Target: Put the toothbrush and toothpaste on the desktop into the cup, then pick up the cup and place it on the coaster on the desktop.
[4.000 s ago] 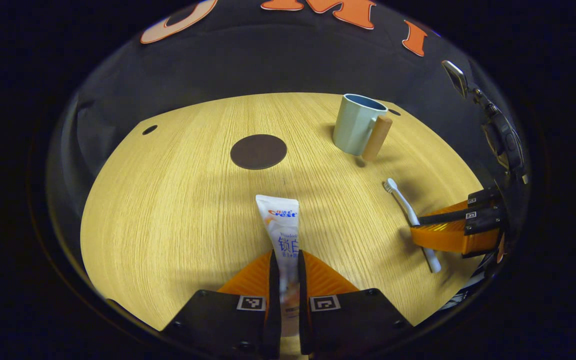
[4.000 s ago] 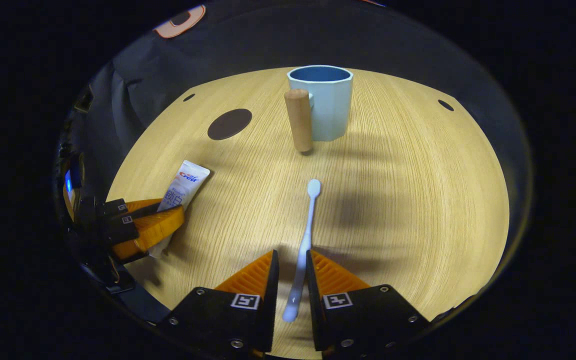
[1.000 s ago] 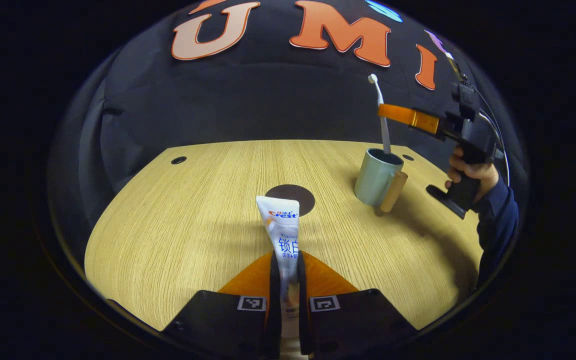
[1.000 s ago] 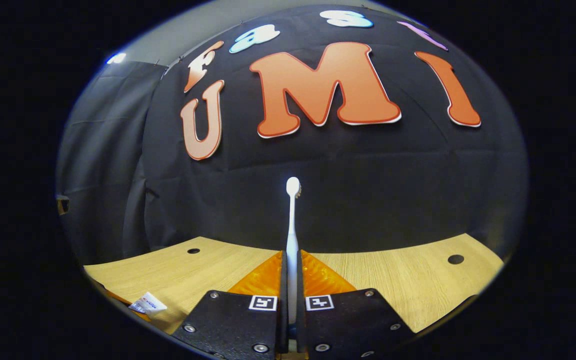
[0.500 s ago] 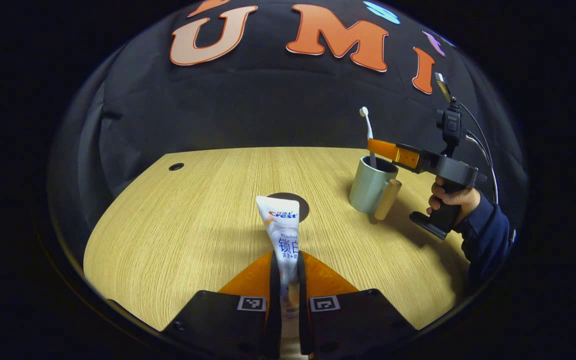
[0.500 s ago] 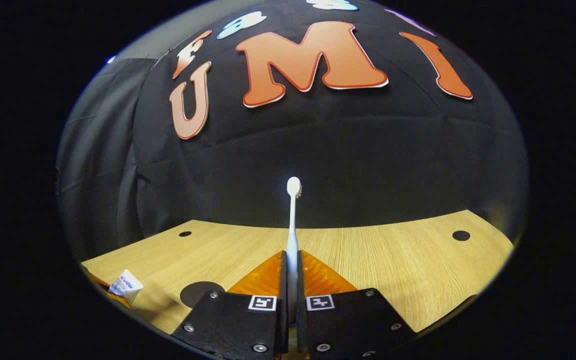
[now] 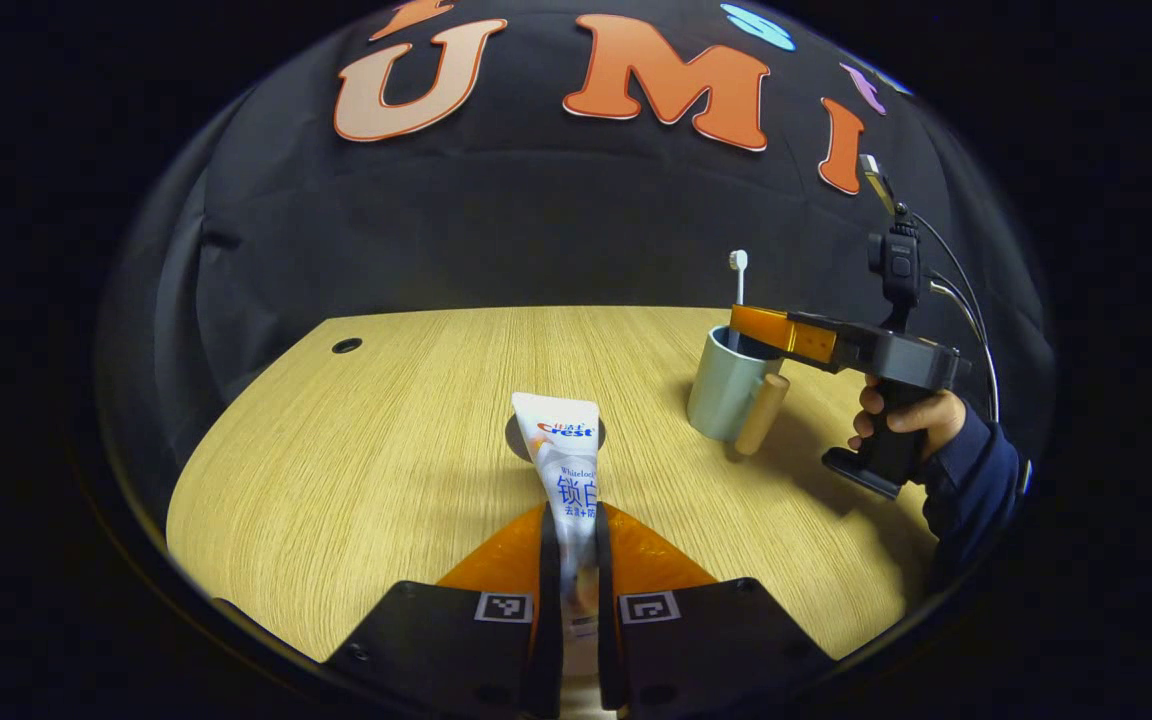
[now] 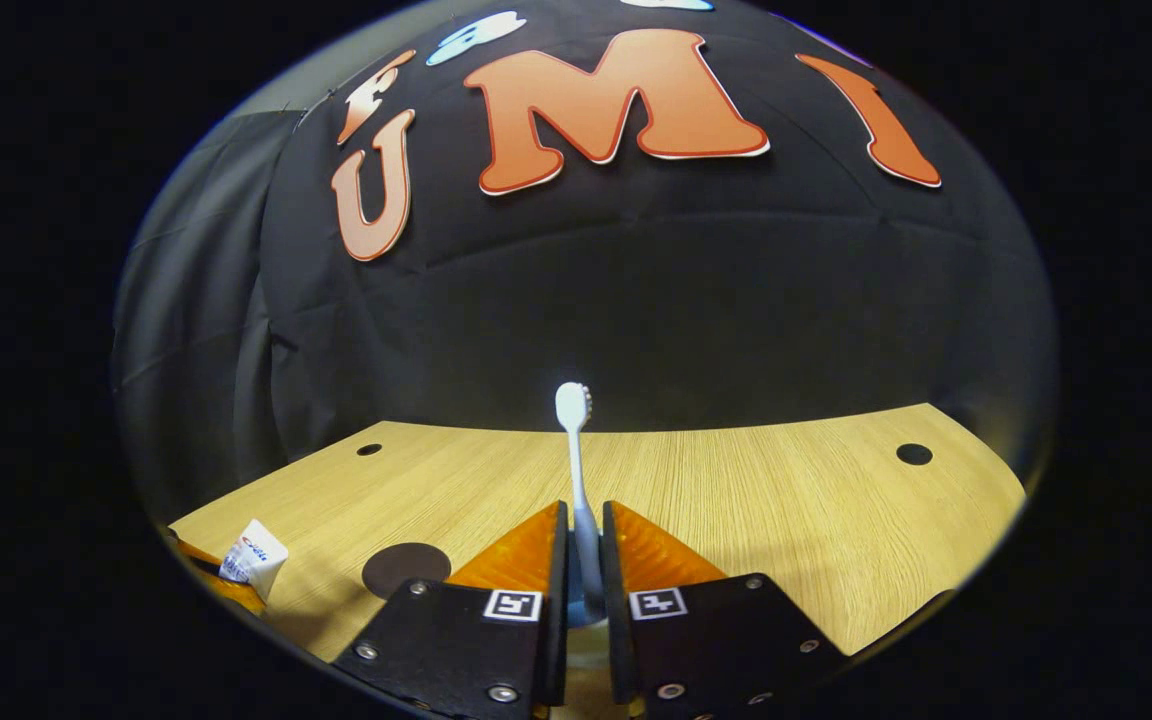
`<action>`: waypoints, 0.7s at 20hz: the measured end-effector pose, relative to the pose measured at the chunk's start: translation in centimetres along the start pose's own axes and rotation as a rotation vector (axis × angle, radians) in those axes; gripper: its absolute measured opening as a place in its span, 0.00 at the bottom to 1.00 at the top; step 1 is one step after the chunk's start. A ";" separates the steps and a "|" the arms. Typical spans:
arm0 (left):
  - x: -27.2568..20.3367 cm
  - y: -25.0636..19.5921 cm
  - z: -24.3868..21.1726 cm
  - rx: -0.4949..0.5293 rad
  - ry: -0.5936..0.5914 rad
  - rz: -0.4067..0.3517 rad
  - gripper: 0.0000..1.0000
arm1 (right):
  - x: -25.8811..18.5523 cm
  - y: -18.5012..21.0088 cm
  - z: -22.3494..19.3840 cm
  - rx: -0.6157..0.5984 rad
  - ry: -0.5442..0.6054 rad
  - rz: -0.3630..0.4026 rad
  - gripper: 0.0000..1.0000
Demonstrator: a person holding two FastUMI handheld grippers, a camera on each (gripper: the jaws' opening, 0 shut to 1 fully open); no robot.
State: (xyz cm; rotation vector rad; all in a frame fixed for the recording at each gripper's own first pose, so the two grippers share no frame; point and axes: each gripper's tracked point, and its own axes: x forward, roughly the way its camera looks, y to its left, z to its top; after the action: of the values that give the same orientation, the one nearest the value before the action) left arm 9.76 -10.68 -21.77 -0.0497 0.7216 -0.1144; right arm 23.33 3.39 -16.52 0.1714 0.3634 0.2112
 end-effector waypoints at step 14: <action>7.5 -3.2 9.8 0.065 -0.253 -0.121 0.17 | -10.3 -4.1 0.6 0.013 -0.016 -0.011 0.78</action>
State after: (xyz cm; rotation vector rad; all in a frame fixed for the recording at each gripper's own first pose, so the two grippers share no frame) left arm 21.57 -14.73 -19.03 -0.0450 0.4618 -0.2424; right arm 14.83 -3.10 -13.34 0.1842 0.3494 0.1960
